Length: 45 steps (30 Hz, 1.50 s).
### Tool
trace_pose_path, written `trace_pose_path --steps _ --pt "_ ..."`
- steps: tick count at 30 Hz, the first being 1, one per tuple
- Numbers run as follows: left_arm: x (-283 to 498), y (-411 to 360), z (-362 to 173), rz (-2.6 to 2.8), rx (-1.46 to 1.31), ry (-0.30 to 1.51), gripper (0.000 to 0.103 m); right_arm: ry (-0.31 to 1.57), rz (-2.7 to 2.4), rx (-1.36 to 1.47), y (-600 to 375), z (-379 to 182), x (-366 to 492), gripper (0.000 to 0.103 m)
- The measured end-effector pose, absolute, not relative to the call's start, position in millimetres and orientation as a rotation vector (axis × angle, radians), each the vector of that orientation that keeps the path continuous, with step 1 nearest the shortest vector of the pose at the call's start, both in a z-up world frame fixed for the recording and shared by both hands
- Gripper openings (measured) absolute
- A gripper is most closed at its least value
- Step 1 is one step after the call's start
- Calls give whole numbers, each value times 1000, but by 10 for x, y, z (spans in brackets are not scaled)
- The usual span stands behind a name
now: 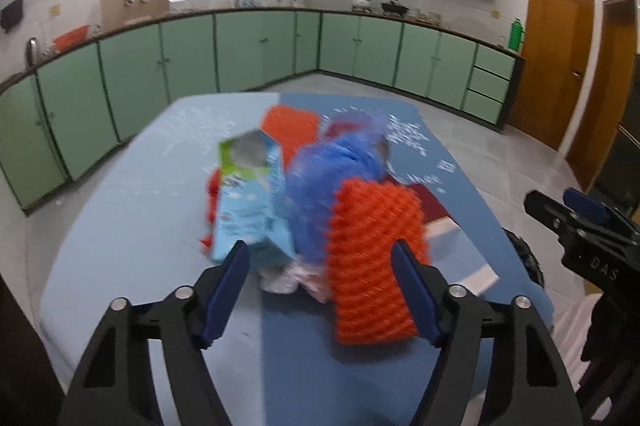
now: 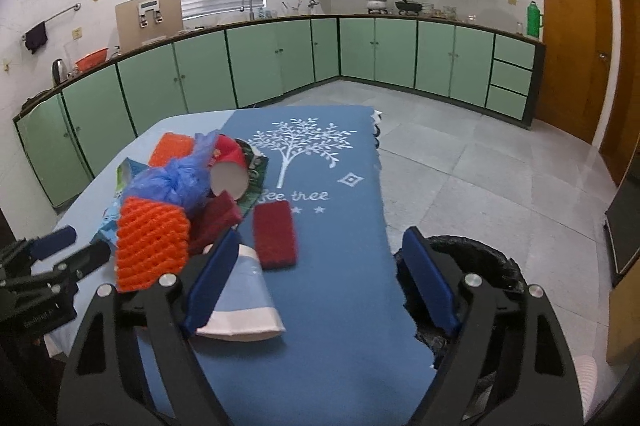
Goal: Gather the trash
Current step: 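Reach the left gripper to the orange foam mesh sleeve and grasp it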
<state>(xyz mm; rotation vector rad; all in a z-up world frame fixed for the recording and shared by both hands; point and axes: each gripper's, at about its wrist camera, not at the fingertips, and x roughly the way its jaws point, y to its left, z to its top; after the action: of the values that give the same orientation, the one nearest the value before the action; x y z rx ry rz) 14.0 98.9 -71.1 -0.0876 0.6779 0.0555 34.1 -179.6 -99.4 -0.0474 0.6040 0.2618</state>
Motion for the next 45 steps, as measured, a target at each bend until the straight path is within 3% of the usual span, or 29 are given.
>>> trace_pose_path --steps 6,9,11,14,17,29,33,45 --pt "204 827 -806 0 -70 709 68 604 256 -70 -1820 -1026 323 81" --pt "261 786 -890 -28 -77 744 55 614 247 -62 -1857 -1044 344 81" --pt "310 772 -971 -60 -94 781 36 614 234 -52 -1897 -1052 352 81" --pt "315 777 -1006 -85 -113 795 21 620 235 -38 -1926 -1057 362 82" --pt "293 797 -1017 -90 -122 785 16 631 254 -39 -1907 -1091 372 82" --pt "63 1104 -854 -9 -127 747 12 672 362 -81 -1606 -1327 349 81" --pt "49 1146 -892 -1 -136 763 12 686 392 -100 -1484 -1415 350 90" --pt "79 1145 -901 4 -135 774 12 739 431 -153 -1292 -1643 413 92"
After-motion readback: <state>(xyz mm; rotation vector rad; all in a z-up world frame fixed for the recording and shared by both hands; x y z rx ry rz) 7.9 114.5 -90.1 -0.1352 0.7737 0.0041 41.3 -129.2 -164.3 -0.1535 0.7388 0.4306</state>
